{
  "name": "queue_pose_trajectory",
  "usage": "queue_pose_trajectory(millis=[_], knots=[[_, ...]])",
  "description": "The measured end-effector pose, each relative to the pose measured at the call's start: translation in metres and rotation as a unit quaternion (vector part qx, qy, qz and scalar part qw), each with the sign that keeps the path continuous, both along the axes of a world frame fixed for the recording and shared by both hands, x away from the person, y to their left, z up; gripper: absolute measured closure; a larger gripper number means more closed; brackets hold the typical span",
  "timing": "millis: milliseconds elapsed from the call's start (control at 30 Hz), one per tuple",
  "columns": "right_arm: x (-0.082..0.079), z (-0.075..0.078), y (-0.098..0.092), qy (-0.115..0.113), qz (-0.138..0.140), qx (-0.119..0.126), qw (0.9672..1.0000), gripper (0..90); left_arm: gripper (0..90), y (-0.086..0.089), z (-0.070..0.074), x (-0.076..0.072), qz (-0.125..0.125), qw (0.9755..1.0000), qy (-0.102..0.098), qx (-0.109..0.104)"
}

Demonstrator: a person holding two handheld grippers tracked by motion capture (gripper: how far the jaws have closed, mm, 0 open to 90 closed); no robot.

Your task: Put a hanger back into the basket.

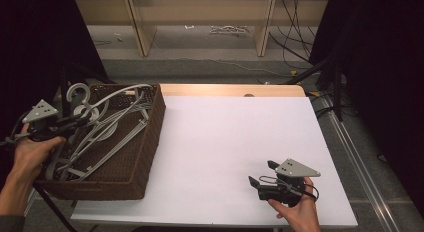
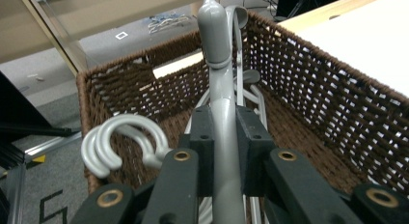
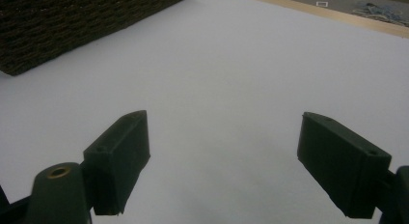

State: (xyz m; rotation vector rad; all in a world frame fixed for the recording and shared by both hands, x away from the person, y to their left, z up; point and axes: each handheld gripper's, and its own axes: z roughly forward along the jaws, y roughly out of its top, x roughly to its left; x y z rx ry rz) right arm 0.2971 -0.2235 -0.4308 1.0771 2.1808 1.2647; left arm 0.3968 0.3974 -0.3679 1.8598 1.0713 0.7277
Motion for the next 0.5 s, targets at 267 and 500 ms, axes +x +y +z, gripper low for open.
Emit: queue_pose_trajectory(millis=[267, 500], knots=[[0.001, -0.001, 0.000, -0.006, 0.000, -0.005, 1.0000, 20.0, 79.4, -0.005, -0.009, 0.002, -0.011, 0.9995, 0.025, -0.014], [0.000, -0.001, -0.001, 0.003, -0.001, -0.016, 0.9999, 20.0, 79.2, -0.013, -0.022, 0.010, -0.012, 0.9980, 0.061, -0.014]])
